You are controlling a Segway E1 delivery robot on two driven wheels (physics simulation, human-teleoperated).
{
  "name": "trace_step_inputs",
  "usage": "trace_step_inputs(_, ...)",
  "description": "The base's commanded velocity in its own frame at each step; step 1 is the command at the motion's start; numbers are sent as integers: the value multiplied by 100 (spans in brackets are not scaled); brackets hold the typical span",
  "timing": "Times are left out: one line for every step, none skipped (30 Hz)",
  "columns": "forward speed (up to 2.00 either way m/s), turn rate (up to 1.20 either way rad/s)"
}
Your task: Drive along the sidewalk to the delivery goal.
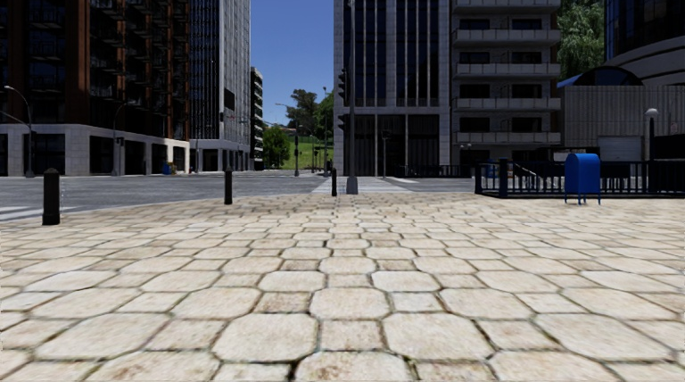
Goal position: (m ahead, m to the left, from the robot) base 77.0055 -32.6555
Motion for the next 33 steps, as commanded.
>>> trace_step_inputs(191,0)
trace_step_inputs(191,0)
trace_step_inputs(185,0)
trace_step_inputs(182,0)
trace_step_inputs(181,0)
trace_step_inputs(181,0)
trace_step_inputs(183,0)
trace_step_inputs(186,0)
trace_step_inputs(187,0)
trace_step_inputs(187,0)
trace_step_inputs(188,0)
trace_step_inputs(190,0)
trace_step_inputs(192,0)
trace_step_inputs(197,0)
trace_step_inputs(197,0)
trace_step_inputs(198,0)
trace_step_inputs(198,0)
trace_step_inputs(198,0)
trace_step_inputs(198,0)
trace_step_inputs(198,-19)
trace_step_inputs(198,-26)
trace_step_inputs(198,-27)
trace_step_inputs(198,-27)
trace_step_inputs(198,-28)
trace_step_inputs(198,-28)
trace_step_inputs(198,-36)
trace_step_inputs(198,-36)
trace_step_inputs(198,-44)
trace_step_inputs(198,-50)
trace_step_inputs(198,-53)
trace_step_inputs(198,-53)
trace_step_inputs(198,-59)
trace_step_inputs(198,-62)
